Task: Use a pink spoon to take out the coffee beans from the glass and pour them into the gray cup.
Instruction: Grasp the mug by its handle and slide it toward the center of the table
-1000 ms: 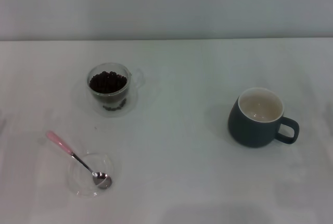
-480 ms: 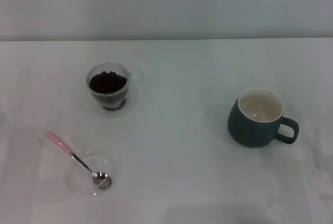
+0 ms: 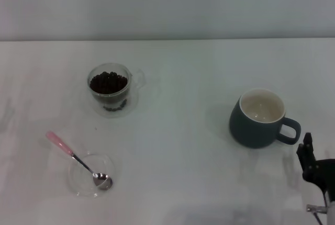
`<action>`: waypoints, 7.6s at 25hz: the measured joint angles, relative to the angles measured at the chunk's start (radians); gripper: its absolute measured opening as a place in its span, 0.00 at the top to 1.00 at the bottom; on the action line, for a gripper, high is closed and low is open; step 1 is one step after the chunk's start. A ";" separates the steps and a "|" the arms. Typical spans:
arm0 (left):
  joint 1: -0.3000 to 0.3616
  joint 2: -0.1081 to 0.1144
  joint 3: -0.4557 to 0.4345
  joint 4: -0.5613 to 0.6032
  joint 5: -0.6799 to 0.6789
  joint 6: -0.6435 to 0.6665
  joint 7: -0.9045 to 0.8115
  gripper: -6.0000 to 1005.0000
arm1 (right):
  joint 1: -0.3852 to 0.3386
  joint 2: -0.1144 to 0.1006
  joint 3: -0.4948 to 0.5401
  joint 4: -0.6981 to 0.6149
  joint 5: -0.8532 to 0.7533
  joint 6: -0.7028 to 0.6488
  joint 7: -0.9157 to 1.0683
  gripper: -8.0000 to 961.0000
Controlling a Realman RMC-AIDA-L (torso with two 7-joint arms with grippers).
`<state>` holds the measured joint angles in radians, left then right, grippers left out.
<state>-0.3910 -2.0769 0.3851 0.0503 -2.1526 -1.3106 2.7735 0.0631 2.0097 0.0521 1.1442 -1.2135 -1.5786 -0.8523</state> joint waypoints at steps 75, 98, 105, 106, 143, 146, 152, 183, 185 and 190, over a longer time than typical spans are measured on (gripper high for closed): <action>0.020 -0.002 -0.005 0.002 -0.073 -0.013 -0.006 0.12 | 0.167 0.000 0.326 -0.280 -0.157 0.559 0.111 0.92; 0.013 -0.002 -0.002 -0.003 -0.067 -0.013 -0.006 0.12 | 0.213 0.001 0.324 -0.422 -0.595 0.705 0.349 0.96; 0.018 -0.003 0.000 -0.003 -0.065 -0.015 -0.006 0.12 | 0.214 0.000 0.324 -0.473 -0.782 0.724 0.517 0.93; 0.019 -0.003 0.000 -0.003 -0.065 -0.016 -0.006 0.12 | 0.214 0.000 0.324 -0.479 -0.810 0.726 0.544 0.93; 0.017 -0.004 0.001 -0.004 -0.039 -0.051 -0.009 0.12 | 0.158 -0.011 0.288 -0.497 -0.865 0.664 0.685 0.42; 0.015 -0.003 0.001 -0.004 -0.039 -0.051 -0.009 0.12 | 0.149 -0.010 0.287 -0.496 -0.865 0.661 0.686 0.42; 0.014 -0.002 0.001 -0.004 -0.039 -0.050 -0.009 0.12 | 0.145 -0.008 0.274 -0.494 -0.864 0.634 0.728 0.42; 0.020 0.000 -0.002 0.005 -0.046 -0.055 -0.009 0.12 | 0.161 0.001 0.321 -0.502 -0.847 0.674 0.806 0.42; 0.021 -0.001 -0.004 0.004 -0.046 -0.055 -0.009 0.12 | 0.155 0.001 0.319 -0.500 -0.847 0.671 0.807 0.42; 0.021 -0.002 -0.005 -0.001 -0.047 -0.055 -0.009 0.12 | 0.141 -0.004 0.313 -0.499 -0.855 0.666 0.813 0.41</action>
<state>-0.3697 -2.0786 0.3803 0.0489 -2.1997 -1.3653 2.7642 0.2041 2.0057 0.3654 0.6450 -2.0688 -0.9122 -0.0391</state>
